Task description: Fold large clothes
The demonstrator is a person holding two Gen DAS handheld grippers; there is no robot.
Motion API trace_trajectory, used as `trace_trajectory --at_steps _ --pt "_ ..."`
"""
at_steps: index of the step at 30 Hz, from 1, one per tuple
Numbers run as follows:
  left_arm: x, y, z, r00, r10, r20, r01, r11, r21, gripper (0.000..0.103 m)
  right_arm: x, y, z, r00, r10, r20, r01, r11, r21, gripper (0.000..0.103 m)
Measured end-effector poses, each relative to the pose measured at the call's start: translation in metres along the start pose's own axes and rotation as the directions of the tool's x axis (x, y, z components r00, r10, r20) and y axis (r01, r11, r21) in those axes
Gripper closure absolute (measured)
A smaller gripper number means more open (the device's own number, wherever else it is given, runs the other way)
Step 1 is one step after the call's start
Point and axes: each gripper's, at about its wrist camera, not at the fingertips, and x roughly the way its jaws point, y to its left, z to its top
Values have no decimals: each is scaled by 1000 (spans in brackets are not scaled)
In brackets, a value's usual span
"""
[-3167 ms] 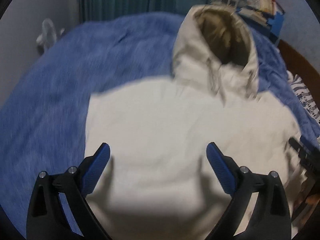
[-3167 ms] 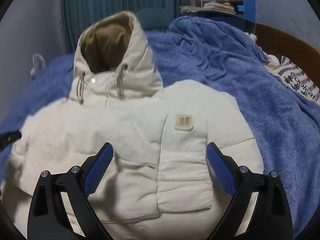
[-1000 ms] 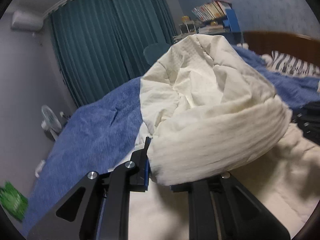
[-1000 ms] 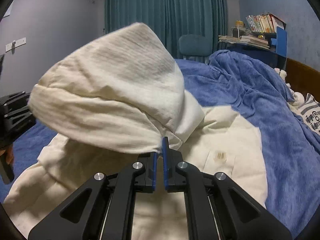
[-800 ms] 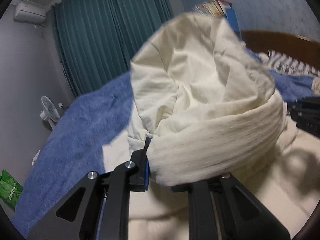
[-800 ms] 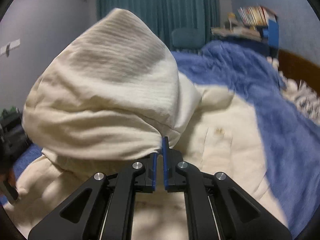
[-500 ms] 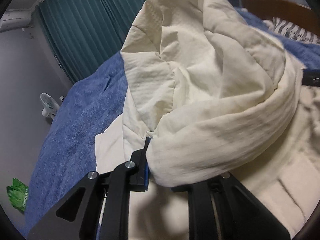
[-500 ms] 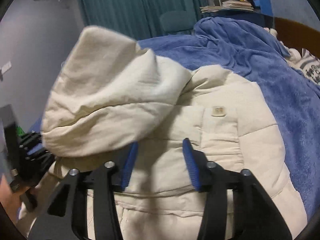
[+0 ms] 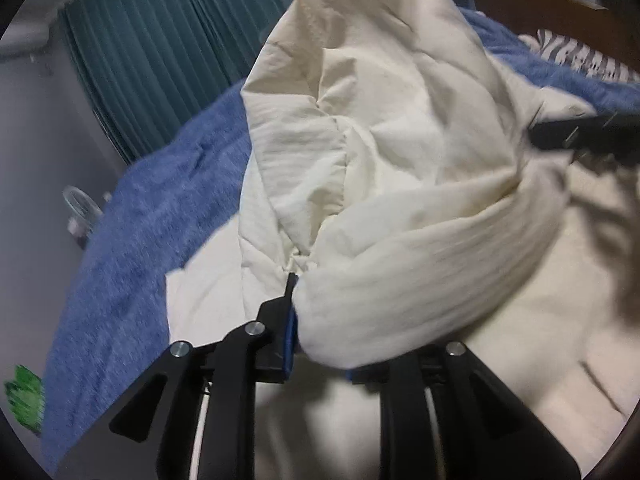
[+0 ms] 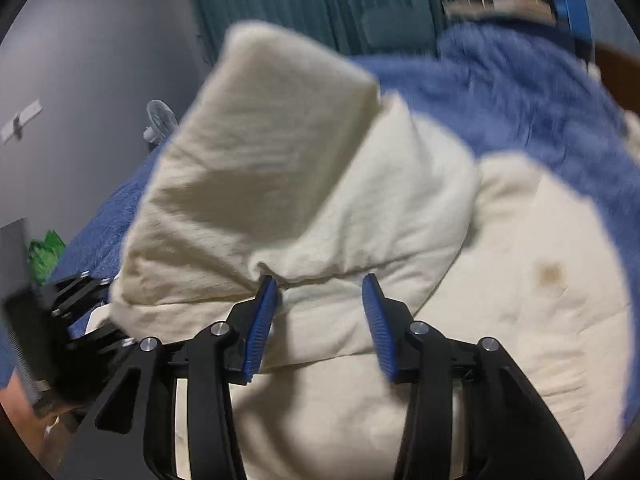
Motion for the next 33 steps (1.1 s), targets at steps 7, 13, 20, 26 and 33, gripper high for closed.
trace_trajectory --at_steps 7,13,20,26,33 --pt "-52 -2 -7 983 -183 -3 183 982 39 44 10 -12 -4 999 34 -22 -35 999 -1 60" --pt "-73 22 18 941 -308 141 331 926 -182 44 12 -5 -6 1000 18 -22 -18 1000 -21 60" --pt "-4 22 55 946 -316 72 318 862 -395 66 4 5 -8 999 8 -45 -11 997 -76 60" --pt "54 9 32 959 -264 -108 207 905 -371 70 -8 11 1 1000 19 -19 -21 995 -96 55" --pt "55 9 21 955 -284 -82 233 894 -384 70 -2 10 -6 1000 25 10 -24 997 -77 53"
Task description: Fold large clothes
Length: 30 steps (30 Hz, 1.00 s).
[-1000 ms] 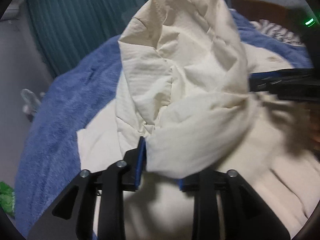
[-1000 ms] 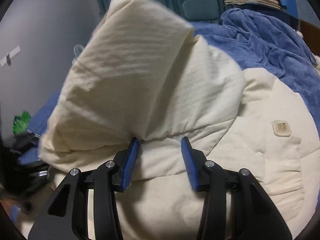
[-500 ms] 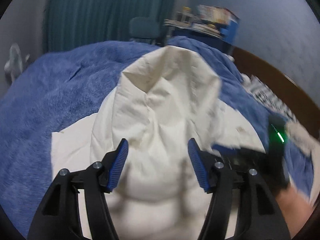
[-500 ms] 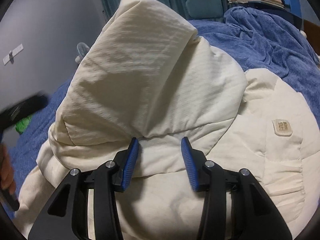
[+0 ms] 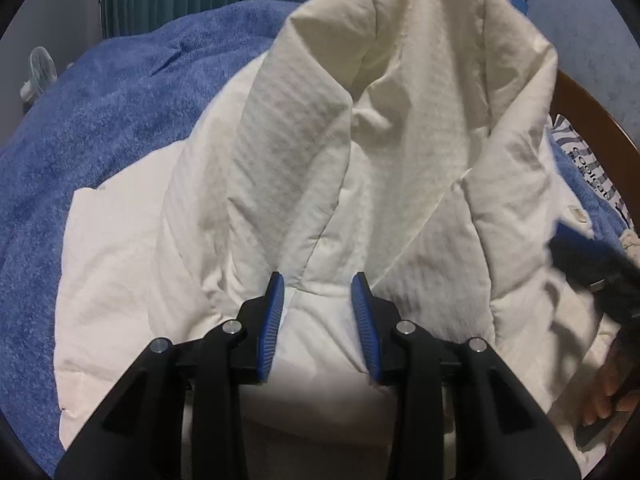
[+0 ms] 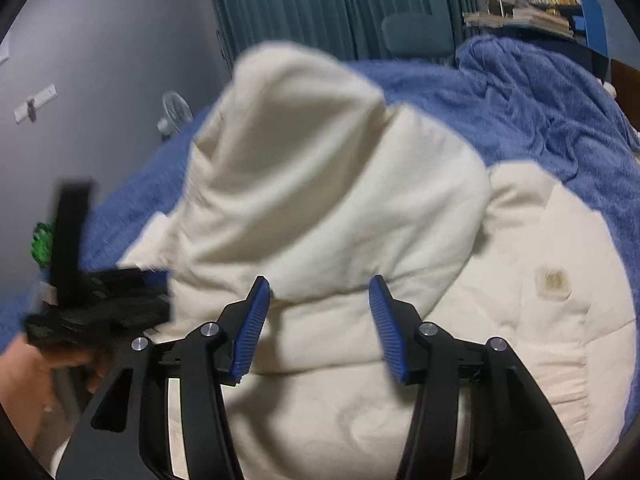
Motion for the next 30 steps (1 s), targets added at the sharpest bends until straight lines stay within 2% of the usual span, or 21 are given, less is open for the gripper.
trace_trajectory --at_steps 4,6,7,9,11,16,19,20,23,27,30 --pt "-26 1 1 997 -42 66 41 999 24 70 4 -6 -3 1000 11 -4 -11 999 33 53" --pt "-48 -2 4 984 -100 150 97 995 32 70 4 -7 -4 1000 20 0 -19 999 42 53" --pt "-61 -4 8 970 -148 192 144 989 35 70 4 -7 -4 1000 24 1 -24 999 46 53" --pt "-71 -11 18 953 -216 213 213 976 38 70 5 -8 -4 1000 27 1 -27 998 50 53" --pt "-72 -21 26 945 -254 205 248 967 56 70 5 -10 -3 1000 31 2 -31 998 54 53" --pt "-50 -55 41 967 -217 135 194 966 170 70 5 -13 -2 999 47 5 -47 997 66 53" --pt "-32 -48 47 975 -205 83 195 975 110 86 6 -14 -1 999 48 4 -48 997 67 53" --pt "-28 -42 49 977 -199 75 193 978 82 87 6 -14 -1 999 49 4 -49 997 67 53" --pt "-18 -24 48 982 -178 70 177 984 18 88 6 -14 -1 999 54 3 -54 997 63 53" --pt "-9 -23 36 994 -95 53 91 993 76 88 7 -11 -1 999 51 6 -51 998 48 55" --pt "-6 -20 31 995 -85 42 82 993 80 88 9 -11 -3 999 42 0 -42 998 42 56"
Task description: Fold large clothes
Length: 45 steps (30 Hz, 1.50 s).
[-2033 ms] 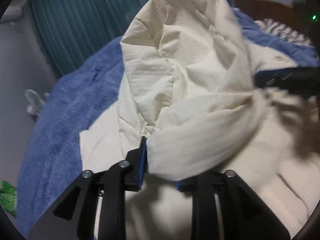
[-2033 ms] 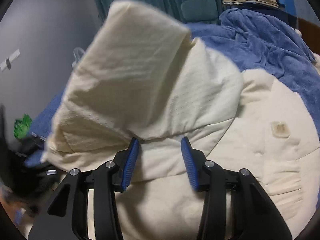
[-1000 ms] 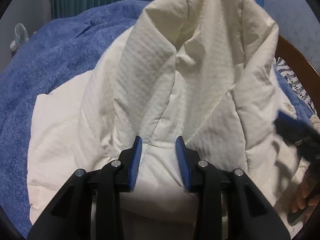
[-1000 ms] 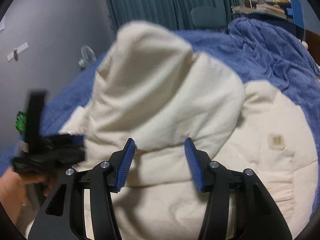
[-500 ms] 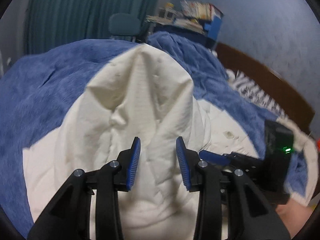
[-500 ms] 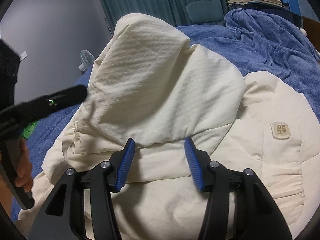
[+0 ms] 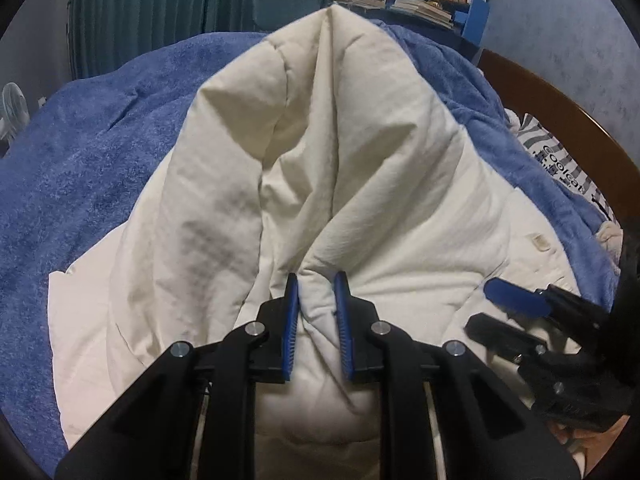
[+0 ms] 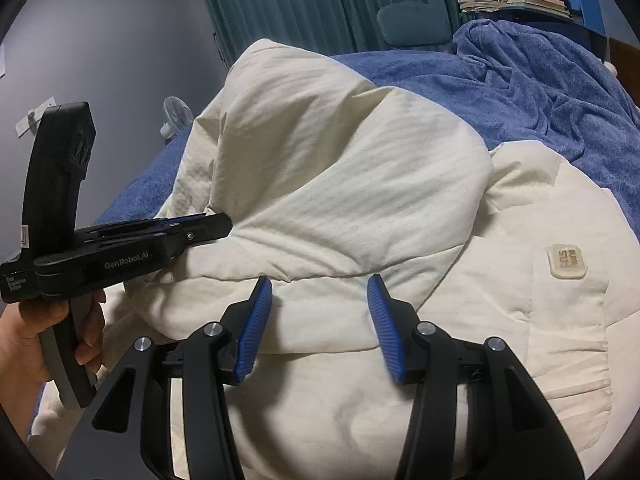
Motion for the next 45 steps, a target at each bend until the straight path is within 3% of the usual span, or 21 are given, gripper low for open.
trace_trajectory --at_steps 4,8,10,15,19,20,23,24,26,29,32,38,45 --pt "5 9 -1 1000 -15 -22 14 999 -30 88 4 -2 -4 1000 -2 -3 2 1000 -3 57" --pt "-5 1 -1 1000 2 5 -2 1000 0 87 4 -4 -5 1000 7 0 -7 1000 8 57" --pt "-18 3 -1 999 -22 27 22 1000 -9 87 4 -4 -5 1000 8 1 -8 1000 10 57" --pt "-58 -4 24 985 -44 166 47 999 -16 87 3 -2 -7 1000 7 6 -7 1000 9 57" --pt "-76 -42 67 959 -90 269 76 995 64 87 3 -4 -7 1000 21 8 -21 1000 19 57" --pt "-71 -55 77 961 -75 267 50 994 100 87 2 -5 -8 1000 26 9 -26 999 23 57" --pt "-38 -74 95 976 38 216 -76 983 169 87 2 -6 -7 999 30 10 -31 999 25 57" --pt "-19 -71 100 976 117 182 -148 975 168 87 2 -6 -7 999 31 9 -31 999 26 57" --pt "5 -55 104 971 211 117 -224 967 121 87 3 -6 -7 1000 30 7 -30 999 24 57" --pt "32 -27 100 977 212 18 -213 976 46 87 4 -5 -8 1000 28 3 -28 1000 15 57" --pt "56 -17 91 973 228 -39 -225 972 62 87 5 -3 -10 1000 24 -4 -24 1000 3 57" --pt "90 12 81 975 154 -159 -164 985 -53 86 7 -2 -11 1000 23 -14 -23 1000 -1 57" --pt "88 5 66 973 195 -122 -200 979 -30 86 9 0 -13 1000 21 -23 -21 1000 -7 57"
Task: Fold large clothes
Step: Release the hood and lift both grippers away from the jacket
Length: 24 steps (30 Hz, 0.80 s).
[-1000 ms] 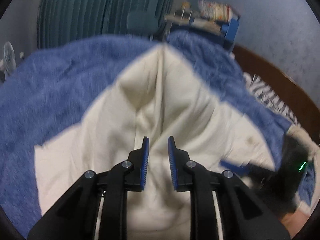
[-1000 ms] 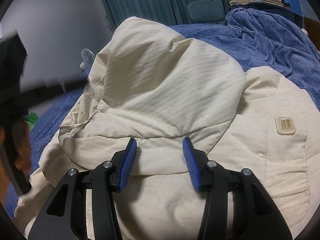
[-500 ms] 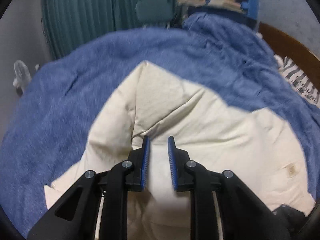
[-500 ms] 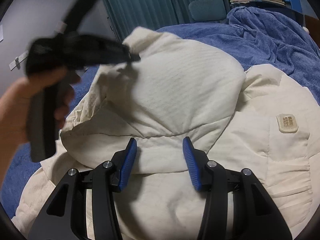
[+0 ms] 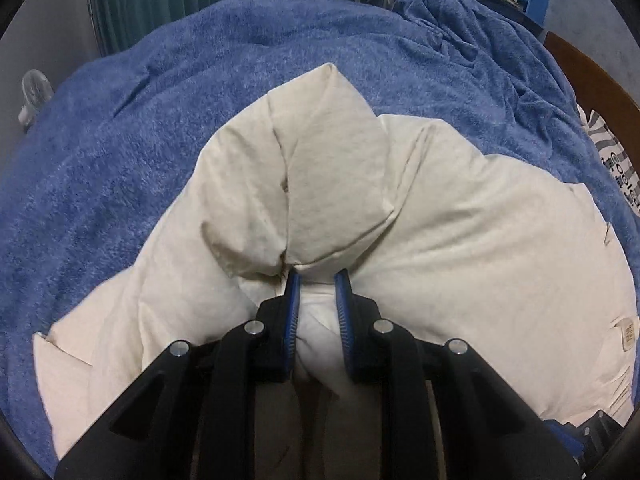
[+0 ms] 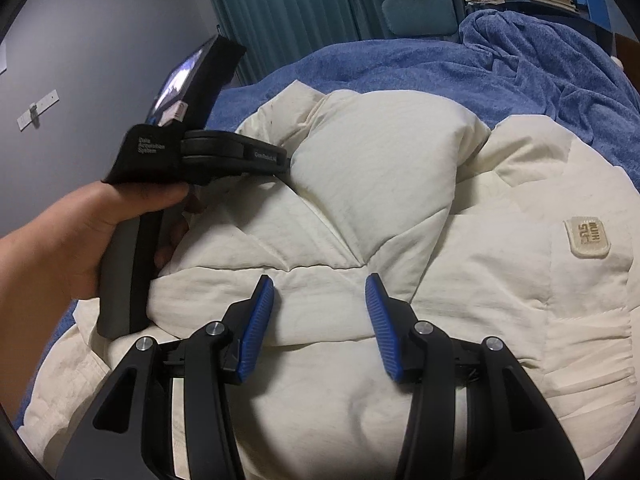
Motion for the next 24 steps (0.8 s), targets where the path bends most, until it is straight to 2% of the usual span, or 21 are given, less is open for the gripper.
trace_trajectory --at_steps 4,7,9,12,14,15,18,20,21,22,24 --pt "-35 -7 -1 996 8 87 -12 999 52 87 0 -2 -1 1000 6 1 -6 1000 12 57" --pt "-66 -6 -15 992 -46 119 39 998 58 87 0 -4 -2 1000 12 5 -12 1000 18 57" --pt "-84 -1 -36 990 -86 112 80 995 50 87 0 -4 -2 1000 12 5 -12 1000 18 57" --pt "-94 3 -64 991 -88 97 83 995 55 87 1 -5 -2 1000 11 6 -11 1000 18 57" --pt "-85 5 -88 997 -42 64 37 997 70 86 1 -4 -1 1000 9 6 -9 1000 17 57" --pt "-75 10 -101 998 -44 41 42 998 48 86 1 -3 -1 1000 8 6 -8 1000 15 57" --pt "-72 14 -109 997 -59 58 58 998 15 86 -1 -1 -1 1000 1 7 -1 1000 5 57" --pt "-77 10 -103 998 -39 44 38 999 10 86 -9 2 2 1000 -9 21 9 1000 8 50" --pt "-83 6 -101 999 -24 41 24 1000 15 86 -17 5 5 999 -10 37 10 1000 8 38" --pt "-89 5 -102 999 -13 43 12 1000 24 86 -24 8 7 998 -17 53 17 1000 5 30" --pt "-101 1 -104 999 9 54 -11 999 40 83 -37 15 11 996 -48 70 49 999 -17 29"
